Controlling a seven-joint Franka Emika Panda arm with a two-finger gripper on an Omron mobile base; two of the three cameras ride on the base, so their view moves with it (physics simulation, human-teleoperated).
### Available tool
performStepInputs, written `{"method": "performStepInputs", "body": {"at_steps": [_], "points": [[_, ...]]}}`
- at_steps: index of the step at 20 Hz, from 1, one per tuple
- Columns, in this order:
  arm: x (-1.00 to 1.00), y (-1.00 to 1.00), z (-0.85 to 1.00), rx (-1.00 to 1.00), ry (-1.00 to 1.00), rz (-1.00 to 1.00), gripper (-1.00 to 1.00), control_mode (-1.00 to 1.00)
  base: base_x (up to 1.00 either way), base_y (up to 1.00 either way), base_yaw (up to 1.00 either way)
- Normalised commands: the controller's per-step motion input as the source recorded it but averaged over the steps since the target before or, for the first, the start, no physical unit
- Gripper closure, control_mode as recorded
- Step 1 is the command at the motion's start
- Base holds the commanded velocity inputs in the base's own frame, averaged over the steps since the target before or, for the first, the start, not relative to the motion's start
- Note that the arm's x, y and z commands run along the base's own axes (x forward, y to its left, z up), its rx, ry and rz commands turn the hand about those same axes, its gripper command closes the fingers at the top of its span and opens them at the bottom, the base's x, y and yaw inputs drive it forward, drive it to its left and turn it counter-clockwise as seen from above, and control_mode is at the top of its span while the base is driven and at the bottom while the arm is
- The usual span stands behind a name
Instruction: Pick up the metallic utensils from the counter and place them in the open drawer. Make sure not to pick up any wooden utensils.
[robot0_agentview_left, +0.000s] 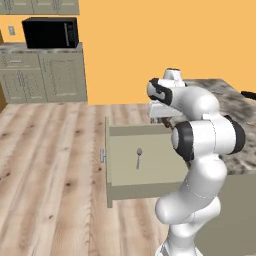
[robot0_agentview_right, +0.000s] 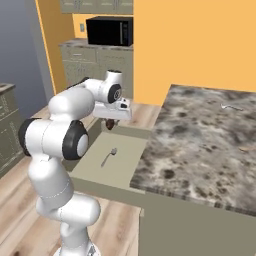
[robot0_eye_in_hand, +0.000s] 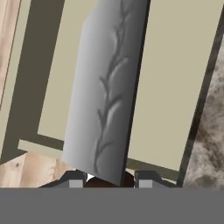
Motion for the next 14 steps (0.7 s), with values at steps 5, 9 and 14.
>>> {"method": "performStepInputs", "body": {"at_steps": [5,9,14], "points": [[0.23,0.19,-0.62,-0.18,0.04,0.00,1.00,-1.00,0.07,0.05,-0.01],[0.18,0.13,-0.76,-0.19,0.00,0.00,1.00,-1.00,0.00,0.00,0.00],[0.21,0.13,-0.59,-0.08,0.01,-0.02,1.00,-1.00,0.00,0.00,0.00]]}}
